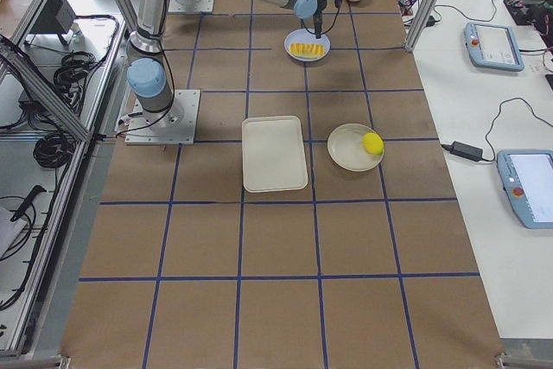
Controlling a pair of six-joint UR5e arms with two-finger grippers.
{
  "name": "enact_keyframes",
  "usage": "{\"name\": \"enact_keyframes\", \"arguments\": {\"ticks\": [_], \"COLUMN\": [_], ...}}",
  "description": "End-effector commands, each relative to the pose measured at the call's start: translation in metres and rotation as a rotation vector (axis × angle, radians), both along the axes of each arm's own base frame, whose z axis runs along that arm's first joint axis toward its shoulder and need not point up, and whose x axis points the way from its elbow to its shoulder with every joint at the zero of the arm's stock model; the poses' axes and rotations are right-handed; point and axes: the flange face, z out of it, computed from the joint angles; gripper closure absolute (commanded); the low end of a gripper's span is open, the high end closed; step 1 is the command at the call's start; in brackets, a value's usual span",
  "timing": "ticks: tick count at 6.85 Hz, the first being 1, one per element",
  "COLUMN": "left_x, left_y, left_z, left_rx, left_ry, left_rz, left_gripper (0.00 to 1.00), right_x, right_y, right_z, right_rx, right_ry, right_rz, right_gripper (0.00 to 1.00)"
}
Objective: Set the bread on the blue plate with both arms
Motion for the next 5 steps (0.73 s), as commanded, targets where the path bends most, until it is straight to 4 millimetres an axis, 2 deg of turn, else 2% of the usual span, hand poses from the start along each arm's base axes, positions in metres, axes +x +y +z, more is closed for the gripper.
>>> {"name": "enact_keyframes", "arguments": {"ticks": [1, 2, 3, 4, 5], "left_x": [0.0, -0.002, -0.003, -0.003, -0.002], "left_y": [0.0, 0.002, 0.002, 0.001, 0.002], "left_z": [0.0, 0.001, 0.005, 0.003, 0.004], "left_rx": [-0.001, -0.004, -0.011, -0.005, -0.007], "left_ry": [0.001, -0.001, -0.002, -0.002, -0.002], "left_rz": [0.001, -0.004, -0.005, -0.004, 0.001], "left_gripper": [0.0, 0.0, 0.0, 0.0, 0.0], "right_x": [-0.083, -0.111, -0.131, -0.142, -0.143], "right_y": [-0.034, -0.013, -0.011, -0.015, -0.009], "right_z": [0.074, 0.105, 0.113, 0.117, 0.125], "right_rx": [-0.026, 0.055, 0.068, 0.052, 0.047], "right_ry": [0.076, 0.078, 0.093, 0.078, 0.089], "right_rz": [0.117, 0.08, 0.049, 0.04, 0.048], "right_gripper": [0.0, 0.0, 0.0, 0.0, 0.0]}}
